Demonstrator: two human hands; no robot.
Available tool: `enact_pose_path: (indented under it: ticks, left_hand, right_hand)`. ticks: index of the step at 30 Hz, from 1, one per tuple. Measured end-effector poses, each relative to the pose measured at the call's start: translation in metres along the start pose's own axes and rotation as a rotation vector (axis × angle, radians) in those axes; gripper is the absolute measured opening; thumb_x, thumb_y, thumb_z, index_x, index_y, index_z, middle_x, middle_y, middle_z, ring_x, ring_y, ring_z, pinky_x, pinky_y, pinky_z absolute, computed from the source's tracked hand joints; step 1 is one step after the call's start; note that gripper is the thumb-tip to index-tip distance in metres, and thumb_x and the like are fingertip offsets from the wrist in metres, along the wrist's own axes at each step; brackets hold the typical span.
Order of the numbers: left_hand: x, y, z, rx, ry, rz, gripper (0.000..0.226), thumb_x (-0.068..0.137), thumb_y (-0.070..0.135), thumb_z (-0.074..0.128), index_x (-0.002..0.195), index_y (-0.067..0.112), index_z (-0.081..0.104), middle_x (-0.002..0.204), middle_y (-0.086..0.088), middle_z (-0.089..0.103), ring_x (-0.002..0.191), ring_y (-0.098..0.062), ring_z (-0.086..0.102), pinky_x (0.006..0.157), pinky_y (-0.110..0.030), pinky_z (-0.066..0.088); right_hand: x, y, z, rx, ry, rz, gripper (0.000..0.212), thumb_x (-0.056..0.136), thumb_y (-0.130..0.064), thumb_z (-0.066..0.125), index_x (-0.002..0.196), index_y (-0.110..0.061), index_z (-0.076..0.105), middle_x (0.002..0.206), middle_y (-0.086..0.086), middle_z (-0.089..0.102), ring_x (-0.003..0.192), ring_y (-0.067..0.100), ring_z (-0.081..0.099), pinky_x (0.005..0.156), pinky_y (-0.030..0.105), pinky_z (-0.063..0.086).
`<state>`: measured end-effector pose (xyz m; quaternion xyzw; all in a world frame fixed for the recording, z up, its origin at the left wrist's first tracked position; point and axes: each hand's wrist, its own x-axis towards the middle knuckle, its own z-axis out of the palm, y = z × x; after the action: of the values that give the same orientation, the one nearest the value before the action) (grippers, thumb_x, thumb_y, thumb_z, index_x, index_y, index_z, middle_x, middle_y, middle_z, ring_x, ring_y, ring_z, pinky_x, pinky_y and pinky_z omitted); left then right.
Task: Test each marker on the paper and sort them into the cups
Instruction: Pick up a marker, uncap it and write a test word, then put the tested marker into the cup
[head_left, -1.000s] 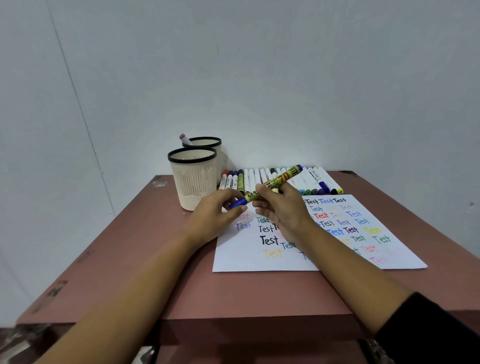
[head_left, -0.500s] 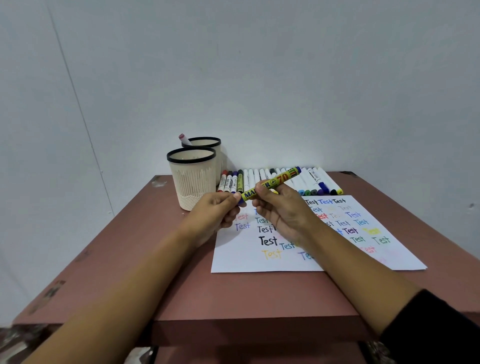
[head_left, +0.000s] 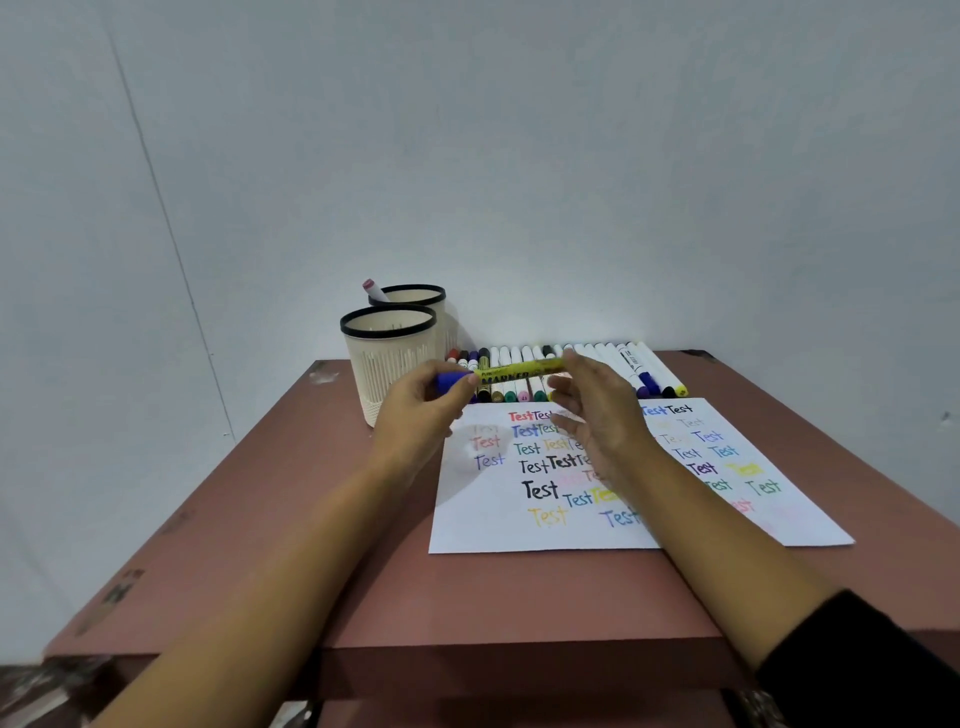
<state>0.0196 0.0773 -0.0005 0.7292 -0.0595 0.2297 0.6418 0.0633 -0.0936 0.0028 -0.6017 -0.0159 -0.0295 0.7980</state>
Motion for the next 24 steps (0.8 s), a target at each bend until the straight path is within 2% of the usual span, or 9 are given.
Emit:
enact_pose_path:
  ticks: [3, 6, 8, 10, 13, 16, 18, 21, 24]
  left_hand:
    - [-0.003, 0.014, 0.004, -0.051, 0.077, 0.012, 0.012, 0.090, 0.011, 0.059, 0.079, 0.017, 0.058, 0.060, 0.008, 0.057, 0.052, -0.003, 0.052, 0.054, -0.025, 0.044]
    - [0.001, 0.023, 0.001, -0.012, 0.117, 0.039, 0.013, 0.089, 0.013, 0.060, 0.077, 0.018, 0.057, 0.074, -0.006, 0.062, 0.069, -0.016, 0.062, 0.069, -0.033, 0.055]
    - [0.007, 0.027, -0.002, 0.094, 0.101, 0.082, 0.010, 0.082, 0.023, 0.064, 0.074, 0.022, 0.058, 0.078, -0.014, 0.064, 0.078, -0.033, 0.064, 0.080, -0.049, 0.054]
    - [0.017, 0.035, -0.006, 0.198, 0.102, 0.129, 0.011, 0.082, 0.021, 0.064, 0.075, 0.025, 0.057, 0.076, -0.006, 0.064, 0.082, -0.032, 0.065, 0.083, -0.052, 0.052]
    - [0.034, 0.055, -0.011, 0.282, 0.108, 0.213, 0.012, 0.086, 0.015, 0.061, 0.091, 0.023, 0.052, 0.083, 0.004, 0.062, 0.082, -0.016, 0.064, 0.079, -0.036, 0.056]
    - [0.054, 0.080, -0.020, 0.361, 0.158, 0.272, 0.022, 0.088, 0.015, 0.058, 0.107, 0.020, 0.049, 0.083, 0.005, 0.060, 0.072, -0.003, 0.061, 0.058, -0.009, 0.047]
    - [0.071, 0.092, -0.027, 0.401, 0.197, 0.279, 0.023, 0.088, 0.016, 0.057, 0.109, 0.019, 0.048, 0.084, 0.000, 0.061, 0.070, -0.009, 0.060, 0.056, -0.013, 0.047]
    - [0.095, 0.103, -0.039, 0.419, 0.258, 0.251, 0.020, 0.086, 0.015, 0.056, 0.102, 0.020, 0.046, 0.090, -0.010, 0.063, 0.071, -0.021, 0.058, 0.063, -0.032, 0.052]
    - [0.115, 0.109, -0.047, 0.431, 0.328, 0.242, 0.017, 0.086, 0.014, 0.056, 0.099, 0.017, 0.045, 0.089, -0.009, 0.061, 0.067, -0.020, 0.055, 0.056, -0.028, 0.048]
  right_hand:
    - [0.003, 0.001, -0.005, -0.301, 0.177, -0.146, 0.022, 0.097, -0.024, 0.047, 0.112, -0.016, 0.061, 0.089, -0.001, 0.062, 0.081, 0.014, 0.057, 0.067, 0.024, 0.045]
    - [0.000, 0.011, -0.006, -0.659, 0.100, -0.336, 0.026, 0.098, -0.018, 0.043, 0.110, -0.009, 0.064, 0.078, -0.002, 0.061, 0.064, 0.009, 0.050, 0.056, 0.022, 0.039]
    - [-0.004, 0.019, -0.005, -0.883, -0.017, -0.390, 0.026, 0.097, -0.019, 0.047, 0.111, -0.008, 0.066, 0.095, 0.006, 0.067, 0.080, 0.014, 0.059, 0.068, 0.025, 0.045]
    - [-0.002, 0.026, -0.005, -1.056, -0.104, -0.413, 0.026, 0.095, -0.020, 0.052, 0.115, -0.010, 0.066, 0.113, 0.008, 0.064, 0.101, 0.021, 0.059, 0.086, 0.029, 0.047]
    - [0.001, 0.029, -0.007, -1.180, -0.186, -0.422, 0.027, 0.091, -0.023, 0.058, 0.114, -0.013, 0.068, 0.116, 0.009, 0.063, 0.108, 0.023, 0.058, 0.093, 0.036, 0.048]
    - [0.002, 0.031, -0.008, -1.242, -0.198, -0.420, 0.025, 0.090, -0.025, 0.057, 0.109, -0.017, 0.070, 0.112, 0.007, 0.063, 0.108, 0.024, 0.057, 0.091, 0.037, 0.049]
    - [0.001, 0.032, -0.008, -1.244, -0.196, -0.430, 0.025, 0.090, -0.025, 0.056, 0.109, -0.017, 0.070, 0.112, 0.006, 0.062, 0.108, 0.024, 0.056, 0.091, 0.036, 0.048]
    - [0.002, 0.033, -0.009, -1.238, -0.191, -0.437, 0.024, 0.091, -0.025, 0.056, 0.109, -0.017, 0.070, 0.112, 0.005, 0.061, 0.108, 0.023, 0.055, 0.091, 0.034, 0.047]
    - [0.003, 0.033, -0.008, -1.249, -0.183, -0.445, 0.024, 0.091, -0.027, 0.056, 0.109, -0.020, 0.070, 0.110, 0.004, 0.061, 0.107, 0.022, 0.055, 0.090, 0.033, 0.047]
